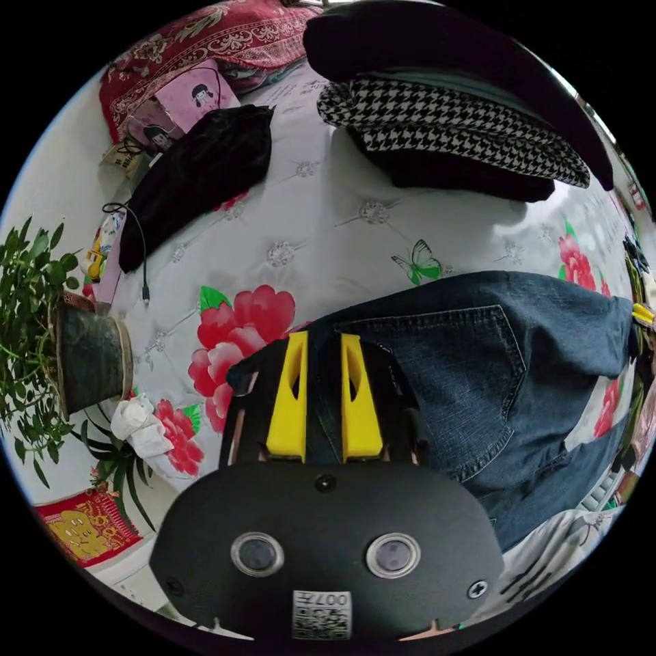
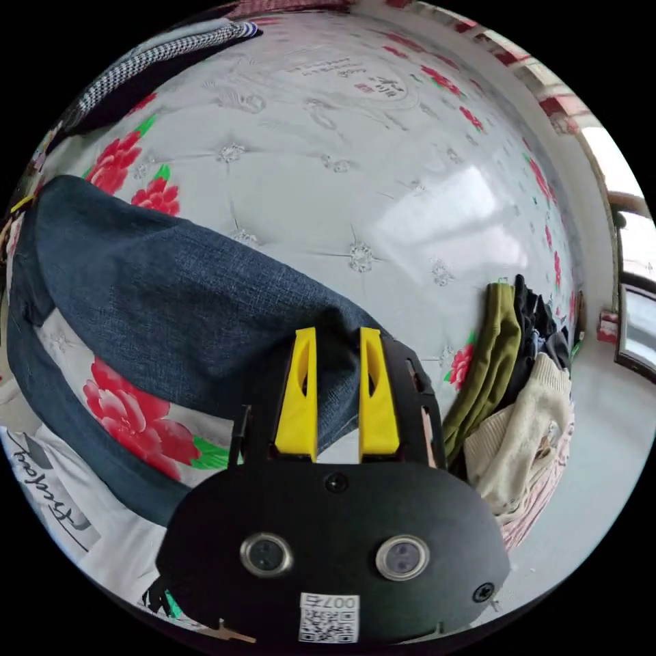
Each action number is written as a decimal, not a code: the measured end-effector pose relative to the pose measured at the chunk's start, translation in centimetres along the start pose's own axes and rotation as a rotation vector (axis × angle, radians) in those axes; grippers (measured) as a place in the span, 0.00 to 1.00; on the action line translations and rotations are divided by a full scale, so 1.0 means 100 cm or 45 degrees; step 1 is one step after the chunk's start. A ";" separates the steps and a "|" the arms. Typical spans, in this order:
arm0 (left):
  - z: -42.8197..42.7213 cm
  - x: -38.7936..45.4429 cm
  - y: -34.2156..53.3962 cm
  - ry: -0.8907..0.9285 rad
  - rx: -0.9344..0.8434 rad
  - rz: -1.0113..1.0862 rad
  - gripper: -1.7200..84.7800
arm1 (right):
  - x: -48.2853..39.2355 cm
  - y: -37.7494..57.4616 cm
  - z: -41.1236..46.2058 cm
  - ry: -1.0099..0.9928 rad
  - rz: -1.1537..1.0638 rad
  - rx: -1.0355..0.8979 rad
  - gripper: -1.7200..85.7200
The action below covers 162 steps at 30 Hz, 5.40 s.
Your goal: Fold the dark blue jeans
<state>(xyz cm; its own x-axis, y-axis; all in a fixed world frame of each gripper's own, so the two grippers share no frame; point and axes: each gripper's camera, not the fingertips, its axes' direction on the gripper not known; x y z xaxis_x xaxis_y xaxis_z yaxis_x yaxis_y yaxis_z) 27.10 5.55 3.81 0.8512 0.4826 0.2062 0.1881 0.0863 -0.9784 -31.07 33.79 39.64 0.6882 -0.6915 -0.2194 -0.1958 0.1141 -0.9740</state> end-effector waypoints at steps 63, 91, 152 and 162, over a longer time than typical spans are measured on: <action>-0.150 -0.134 0.558 0.863 0.415 -0.978 0.12 | 0.102 0.539 0.042 -0.995 1.559 0.644 0.07; -0.147 -0.155 0.454 0.709 0.194 -0.990 0.06 | 0.134 0.448 0.046 -0.934 1.746 0.397 0.02; -0.095 -0.169 0.647 1.335 0.358 -1.216 0.16 | 0.093 0.450 0.005 -0.966 0.776 0.760 0.08; -0.073 -0.182 0.647 1.416 0.307 -1.253 0.14 | -0.075 0.191 -0.025 -1.052 -0.188 0.469 0.10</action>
<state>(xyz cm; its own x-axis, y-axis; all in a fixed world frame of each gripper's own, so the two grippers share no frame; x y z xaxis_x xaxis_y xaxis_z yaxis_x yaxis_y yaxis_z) 27.32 -4.04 -63.14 0.3845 -0.7312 0.5635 0.9009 0.1642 -0.4017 -41.70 39.36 22.80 0.9971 -0.0032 0.0760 0.0715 0.3833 -0.9209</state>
